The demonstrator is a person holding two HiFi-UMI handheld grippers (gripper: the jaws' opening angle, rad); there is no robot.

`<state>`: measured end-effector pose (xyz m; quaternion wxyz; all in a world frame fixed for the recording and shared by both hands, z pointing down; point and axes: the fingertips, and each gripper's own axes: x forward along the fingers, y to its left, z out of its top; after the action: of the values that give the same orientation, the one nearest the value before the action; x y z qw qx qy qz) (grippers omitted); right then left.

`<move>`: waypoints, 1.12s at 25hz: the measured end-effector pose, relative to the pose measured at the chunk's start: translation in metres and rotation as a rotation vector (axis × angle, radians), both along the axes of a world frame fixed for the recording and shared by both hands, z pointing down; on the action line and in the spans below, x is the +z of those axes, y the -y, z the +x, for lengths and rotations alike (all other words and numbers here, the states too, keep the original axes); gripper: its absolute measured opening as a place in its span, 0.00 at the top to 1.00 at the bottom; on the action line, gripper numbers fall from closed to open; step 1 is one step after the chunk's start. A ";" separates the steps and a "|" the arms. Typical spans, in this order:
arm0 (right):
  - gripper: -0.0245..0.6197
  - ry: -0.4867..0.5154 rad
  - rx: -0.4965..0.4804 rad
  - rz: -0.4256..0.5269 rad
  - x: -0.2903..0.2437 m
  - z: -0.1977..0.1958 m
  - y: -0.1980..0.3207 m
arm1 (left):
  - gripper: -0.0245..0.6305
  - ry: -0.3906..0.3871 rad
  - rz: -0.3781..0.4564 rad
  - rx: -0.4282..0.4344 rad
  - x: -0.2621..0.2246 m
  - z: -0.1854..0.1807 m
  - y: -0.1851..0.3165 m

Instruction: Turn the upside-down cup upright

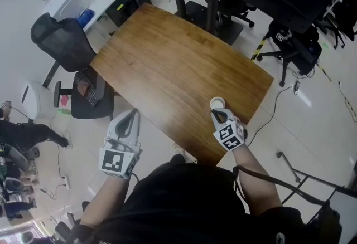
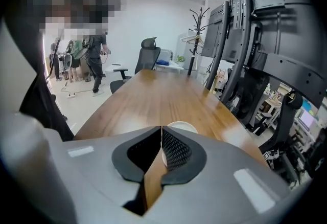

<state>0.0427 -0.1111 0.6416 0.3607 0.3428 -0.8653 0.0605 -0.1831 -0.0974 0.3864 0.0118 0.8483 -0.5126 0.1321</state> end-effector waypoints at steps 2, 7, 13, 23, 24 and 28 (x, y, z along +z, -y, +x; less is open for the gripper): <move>0.94 0.006 0.007 -0.021 0.004 0.000 0.001 | 0.96 -0.008 -0.001 -0.005 -0.001 -0.001 0.000; 0.82 0.114 0.059 0.043 -0.014 0.004 0.009 | 0.96 -0.018 0.002 -0.022 -0.003 -0.007 0.001; 0.74 0.258 0.298 0.040 -0.017 0.043 0.031 | 0.96 0.002 0.004 -0.013 -0.001 -0.010 -0.002; 0.88 0.362 0.425 -0.109 0.007 0.051 0.038 | 0.96 0.015 0.000 -0.015 -0.002 -0.015 -0.004; 0.88 0.370 0.428 -0.108 0.007 0.050 0.038 | 0.96 0.014 0.000 -0.018 -0.002 -0.016 -0.004; 0.90 0.330 0.411 -0.082 0.005 0.050 0.038 | 0.96 0.010 0.001 -0.027 -0.003 -0.015 -0.003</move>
<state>0.0922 -0.1494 0.6466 0.2084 0.4819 -0.8215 0.2225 -0.1981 -0.0940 0.3833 0.0106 0.8407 -0.5240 0.1359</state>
